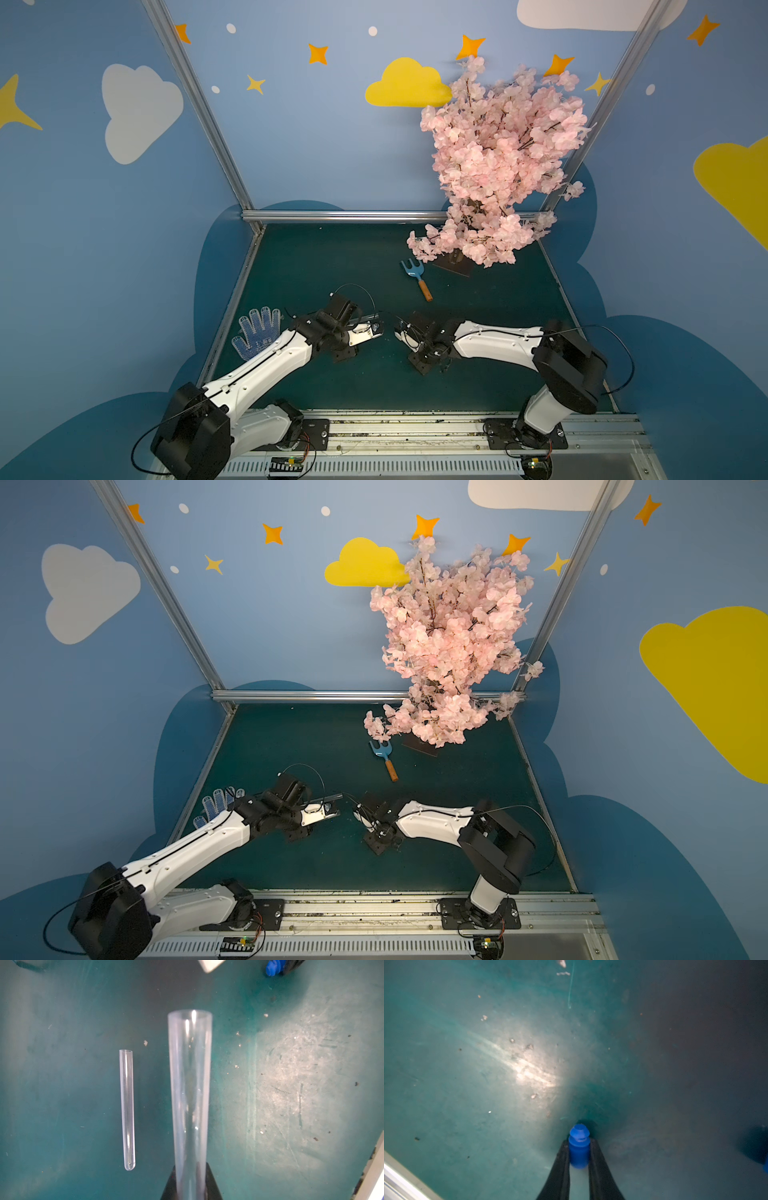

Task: Insert stoppers into test tubes
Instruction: Pick up the stopper from the center of the board.

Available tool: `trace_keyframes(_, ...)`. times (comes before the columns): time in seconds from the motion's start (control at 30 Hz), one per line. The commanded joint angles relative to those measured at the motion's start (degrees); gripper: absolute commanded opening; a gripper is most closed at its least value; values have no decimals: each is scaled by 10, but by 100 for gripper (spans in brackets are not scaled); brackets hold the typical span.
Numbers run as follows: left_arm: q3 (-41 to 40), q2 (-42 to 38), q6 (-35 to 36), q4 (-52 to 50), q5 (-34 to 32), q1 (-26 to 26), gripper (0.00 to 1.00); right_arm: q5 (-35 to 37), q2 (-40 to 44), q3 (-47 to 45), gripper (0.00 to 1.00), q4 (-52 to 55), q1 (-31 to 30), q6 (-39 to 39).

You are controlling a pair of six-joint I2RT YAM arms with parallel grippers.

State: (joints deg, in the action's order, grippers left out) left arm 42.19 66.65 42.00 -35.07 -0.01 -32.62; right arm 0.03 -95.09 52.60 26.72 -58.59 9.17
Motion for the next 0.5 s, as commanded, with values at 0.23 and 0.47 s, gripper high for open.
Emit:
trace_keyframes(0.23, -27, -44, 38, 41, 1, -5, 3, -71, 72, -21, 14, -12, 20, -3)
trace_keyframes(0.47, -59, -98, 115, 95, 24, -28, 3, -215, 156, -37, 15, -9, 59, -10)
